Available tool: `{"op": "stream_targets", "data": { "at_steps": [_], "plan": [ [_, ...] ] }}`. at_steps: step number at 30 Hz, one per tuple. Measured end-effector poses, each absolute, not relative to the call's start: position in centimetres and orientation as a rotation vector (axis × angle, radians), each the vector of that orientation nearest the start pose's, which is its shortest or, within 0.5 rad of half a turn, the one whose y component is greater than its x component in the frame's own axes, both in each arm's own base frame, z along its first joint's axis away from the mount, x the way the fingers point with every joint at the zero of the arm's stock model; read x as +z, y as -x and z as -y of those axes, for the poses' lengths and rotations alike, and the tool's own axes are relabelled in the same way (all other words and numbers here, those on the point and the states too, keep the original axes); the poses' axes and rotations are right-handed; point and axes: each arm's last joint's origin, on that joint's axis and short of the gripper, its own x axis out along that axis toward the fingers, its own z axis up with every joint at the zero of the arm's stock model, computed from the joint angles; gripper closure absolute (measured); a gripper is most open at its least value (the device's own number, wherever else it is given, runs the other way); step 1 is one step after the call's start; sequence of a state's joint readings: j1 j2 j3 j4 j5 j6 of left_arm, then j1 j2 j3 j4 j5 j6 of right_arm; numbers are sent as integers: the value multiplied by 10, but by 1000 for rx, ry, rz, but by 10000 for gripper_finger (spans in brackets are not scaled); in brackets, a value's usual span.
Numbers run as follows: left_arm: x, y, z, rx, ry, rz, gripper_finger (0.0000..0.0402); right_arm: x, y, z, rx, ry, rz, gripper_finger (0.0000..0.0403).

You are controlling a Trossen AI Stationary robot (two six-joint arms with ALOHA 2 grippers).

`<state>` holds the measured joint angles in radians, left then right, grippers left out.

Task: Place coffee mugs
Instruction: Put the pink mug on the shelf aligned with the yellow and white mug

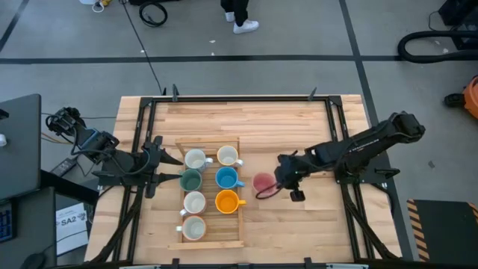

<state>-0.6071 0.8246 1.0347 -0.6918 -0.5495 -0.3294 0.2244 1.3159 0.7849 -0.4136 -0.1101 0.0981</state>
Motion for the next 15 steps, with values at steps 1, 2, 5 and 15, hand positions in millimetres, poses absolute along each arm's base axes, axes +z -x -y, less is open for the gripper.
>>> {"op": "stream_targets", "data": {
  "at_steps": [1,2,5,15],
  "plan": [
    [364,-132,73,10,62,-406,214,209,-244,-63,261,-31,-958,345],
    [364,-132,73,10,62,-406,214,209,-244,-66,262,-30,-951,345],
    [364,-132,73,10,62,-406,214,211,-243,-76,268,-39,-927,345],
    [364,-132,73,10,62,-406,214,216,-238,-106,299,-37,-853,345]
  ]
}}
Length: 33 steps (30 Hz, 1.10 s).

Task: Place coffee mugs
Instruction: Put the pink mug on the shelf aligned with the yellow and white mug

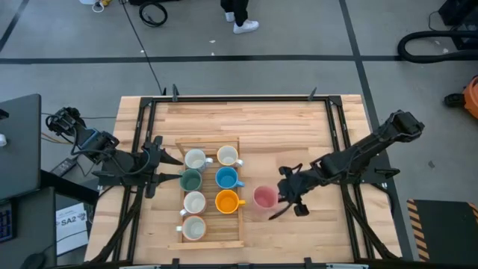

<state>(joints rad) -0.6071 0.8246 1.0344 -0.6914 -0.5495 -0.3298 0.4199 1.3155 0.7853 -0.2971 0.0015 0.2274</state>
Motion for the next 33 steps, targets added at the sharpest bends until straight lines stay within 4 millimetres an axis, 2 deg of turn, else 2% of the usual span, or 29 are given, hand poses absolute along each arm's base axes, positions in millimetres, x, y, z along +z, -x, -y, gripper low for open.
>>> {"op": "stream_targets", "data": {
  "at_steps": [16,28,33],
  "plan": [
    [365,-132,73,8,69,-396,214,217,-234,-143,331,-74,-747,345],
    [367,-133,74,6,80,-381,214,193,-258,-167,379,-98,-658,345],
    [367,-133,74,4,84,-375,214,191,-277,-180,387,-46,-672,345]
  ]
}}
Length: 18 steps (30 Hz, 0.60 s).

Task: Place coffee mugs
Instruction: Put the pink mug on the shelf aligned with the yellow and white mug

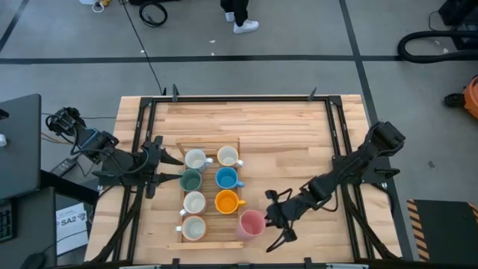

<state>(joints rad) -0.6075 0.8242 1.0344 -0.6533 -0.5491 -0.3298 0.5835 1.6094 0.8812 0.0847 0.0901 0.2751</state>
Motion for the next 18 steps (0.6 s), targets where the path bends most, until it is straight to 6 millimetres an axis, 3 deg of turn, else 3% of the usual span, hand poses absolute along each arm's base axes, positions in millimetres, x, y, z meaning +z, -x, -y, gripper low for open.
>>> {"op": "stream_targets", "data": {
  "at_steps": [9,18],
  "plan": [
    [367,-133,74,4,83,-375,214,197,-309,-193,389,32,-695,345],
    [367,-133,74,4,83,-375,214,199,-313,-190,329,-58,-718,345]
  ]
}}
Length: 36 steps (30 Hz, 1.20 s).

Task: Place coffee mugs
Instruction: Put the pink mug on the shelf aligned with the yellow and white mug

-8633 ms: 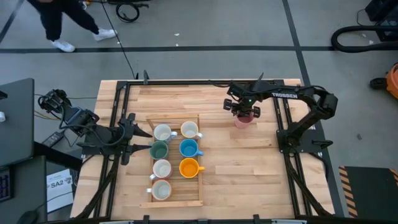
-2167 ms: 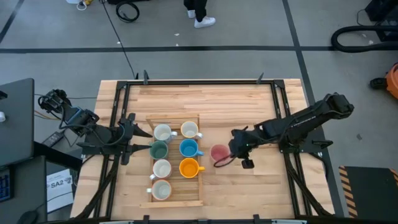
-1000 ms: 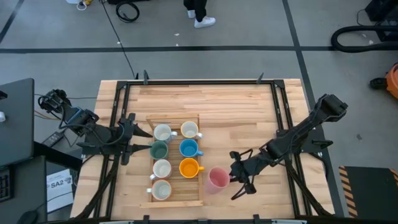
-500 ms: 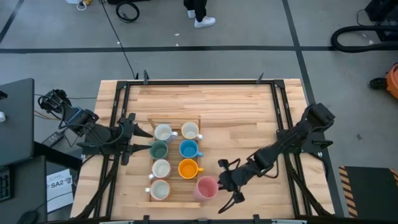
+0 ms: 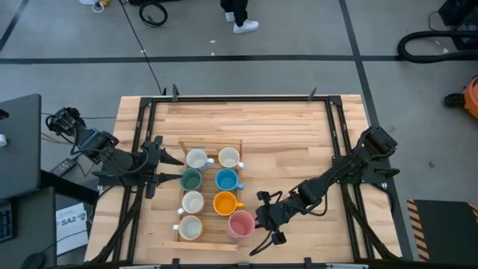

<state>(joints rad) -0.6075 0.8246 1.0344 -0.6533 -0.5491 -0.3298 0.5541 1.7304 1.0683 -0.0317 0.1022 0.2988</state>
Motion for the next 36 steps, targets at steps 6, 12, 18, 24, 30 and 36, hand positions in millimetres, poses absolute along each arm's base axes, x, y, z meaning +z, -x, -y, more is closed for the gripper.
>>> {"op": "stream_targets", "data": {
  "at_steps": [6,12,18,24,30,36],
  "plan": [
    [367,-133,74,4,83,-375,214,199,-314,-190,263,-146,-716,345],
    [364,-136,77,-29,99,-413,214,203,-316,-190,226,-169,-699,345],
    [351,-140,74,116,-17,-500,214,202,-316,-190,227,-167,-702,345],
    [343,-164,58,228,-158,-558,214,202,-316,-189,231,-165,-703,345],
    [332,-193,27,218,-170,-669,214,202,-315,-189,235,-164,-714,345],
    [317,-212,-9,222,-155,-785,214,201,-315,-189,235,-162,-720,345]
  ]
}}
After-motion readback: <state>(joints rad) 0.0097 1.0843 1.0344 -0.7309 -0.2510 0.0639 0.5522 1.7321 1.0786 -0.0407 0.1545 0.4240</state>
